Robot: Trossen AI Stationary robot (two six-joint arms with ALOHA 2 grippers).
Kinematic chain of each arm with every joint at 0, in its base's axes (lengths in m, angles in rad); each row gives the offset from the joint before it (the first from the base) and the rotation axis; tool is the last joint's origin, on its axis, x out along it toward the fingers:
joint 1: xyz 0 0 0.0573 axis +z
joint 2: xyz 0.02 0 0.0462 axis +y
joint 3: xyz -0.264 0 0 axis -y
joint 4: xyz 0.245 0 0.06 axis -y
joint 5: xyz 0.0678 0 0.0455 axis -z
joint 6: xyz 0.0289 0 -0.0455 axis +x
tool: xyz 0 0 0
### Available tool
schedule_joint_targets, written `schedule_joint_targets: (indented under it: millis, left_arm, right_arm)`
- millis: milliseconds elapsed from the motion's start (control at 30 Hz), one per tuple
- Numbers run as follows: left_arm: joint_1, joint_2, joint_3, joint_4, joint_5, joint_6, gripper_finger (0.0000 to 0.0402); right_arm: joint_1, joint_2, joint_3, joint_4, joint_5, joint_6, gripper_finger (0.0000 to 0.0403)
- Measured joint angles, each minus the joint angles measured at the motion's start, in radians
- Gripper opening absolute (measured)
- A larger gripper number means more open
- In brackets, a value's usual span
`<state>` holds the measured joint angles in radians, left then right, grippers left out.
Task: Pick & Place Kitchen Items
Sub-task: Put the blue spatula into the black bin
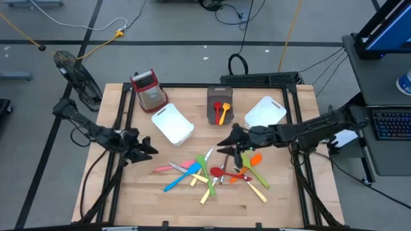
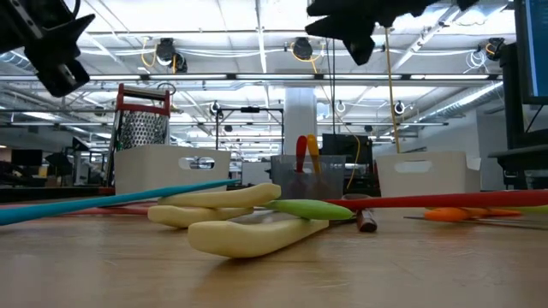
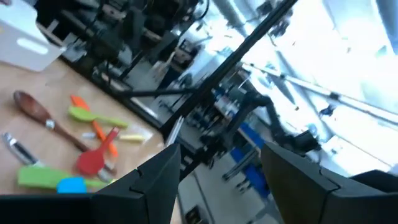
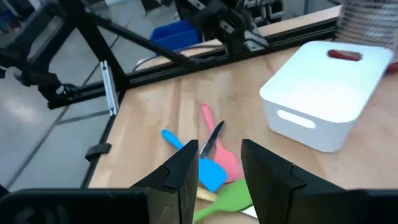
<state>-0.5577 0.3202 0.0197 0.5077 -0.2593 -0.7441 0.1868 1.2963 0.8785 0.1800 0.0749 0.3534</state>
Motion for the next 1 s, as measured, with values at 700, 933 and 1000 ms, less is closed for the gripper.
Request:
schedule_joint_targets:
  millis: [700,933,1000]
  left_arm:
    - [0.003,0.548,0.730,-0.839,0.061,-0.137,0.0230]
    - [0.042,0.772,0.919,-1.007,0.154,-0.228,0.0230]
    - [0.058,0.817,0.949,-1.002,0.178,-0.221,0.0230]
  right_arm:
    - [-0.005,-0.464,-0.559,0.461,0.055,0.065,0.0114]
    - [-0.005,-0.594,-0.612,0.460,0.053,0.059,0.0114]
    - [-0.005,-0.631,-0.622,0.459,0.042,0.058,0.0114]
